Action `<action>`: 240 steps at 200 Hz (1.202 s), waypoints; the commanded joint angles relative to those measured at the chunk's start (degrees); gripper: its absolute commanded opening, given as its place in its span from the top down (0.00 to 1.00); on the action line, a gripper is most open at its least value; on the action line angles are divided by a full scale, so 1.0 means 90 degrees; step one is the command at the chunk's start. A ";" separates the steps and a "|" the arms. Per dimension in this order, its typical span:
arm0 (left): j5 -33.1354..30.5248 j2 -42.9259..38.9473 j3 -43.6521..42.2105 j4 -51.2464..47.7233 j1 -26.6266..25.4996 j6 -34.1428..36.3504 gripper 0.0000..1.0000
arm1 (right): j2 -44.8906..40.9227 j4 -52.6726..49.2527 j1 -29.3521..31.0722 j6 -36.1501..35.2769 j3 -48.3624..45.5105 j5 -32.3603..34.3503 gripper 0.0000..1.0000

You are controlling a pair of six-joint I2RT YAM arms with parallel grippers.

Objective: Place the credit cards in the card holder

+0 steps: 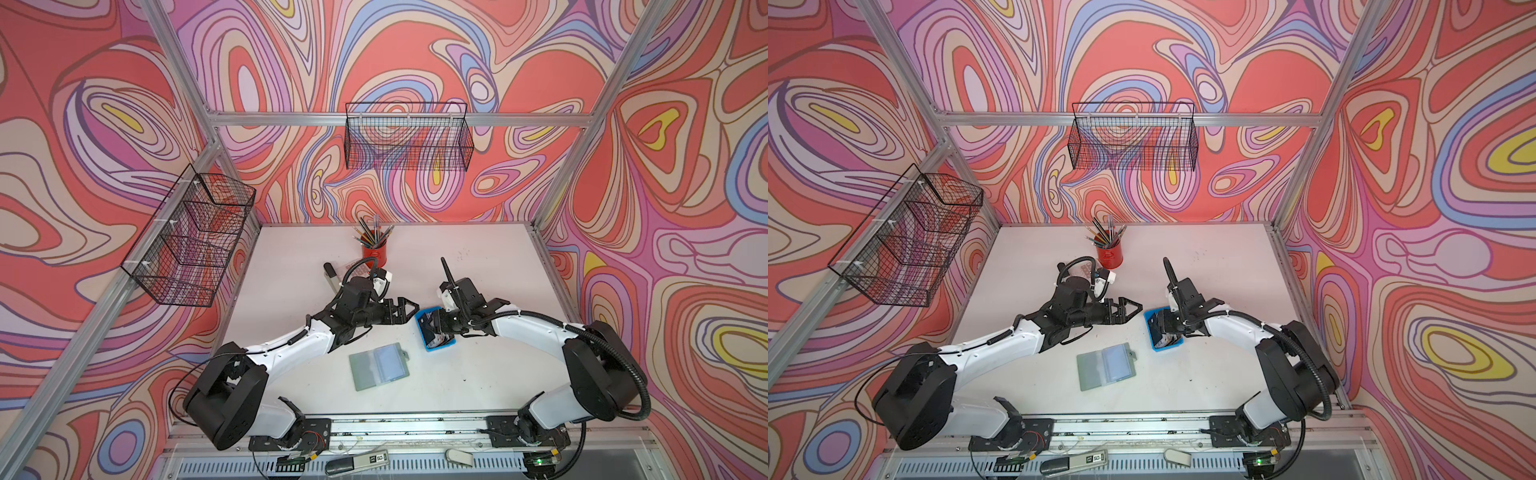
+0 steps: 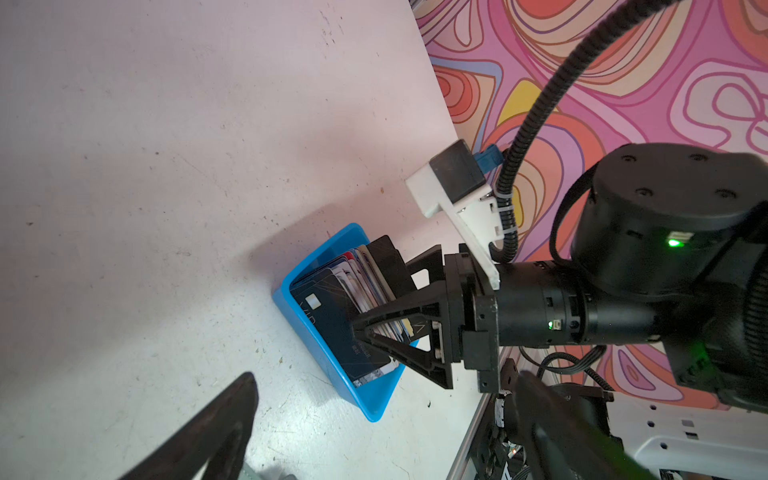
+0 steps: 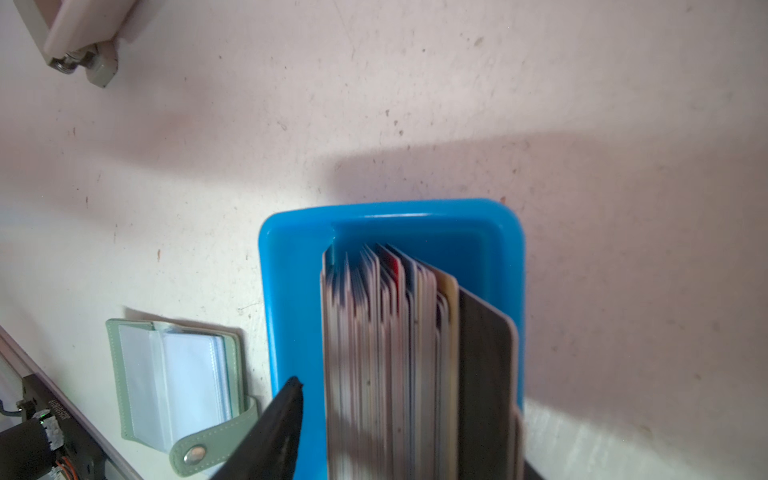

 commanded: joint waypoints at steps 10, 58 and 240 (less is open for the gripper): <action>-0.0025 -0.0157 -0.0089 -0.0076 0.0048 0.0091 0.02 | -0.0259 -0.0174 0.0008 -0.0108 0.0057 0.0285 0.43; -0.0035 -0.0201 -0.0120 -0.0067 0.0063 0.0087 0.02 | -0.0287 -0.0436 0.0003 -0.0119 0.0155 0.0676 0.43; -0.0017 -0.0284 -0.0167 -0.0047 0.0092 0.0087 0.02 | -0.0667 -0.0743 -0.0003 -0.0017 0.0161 0.1184 0.43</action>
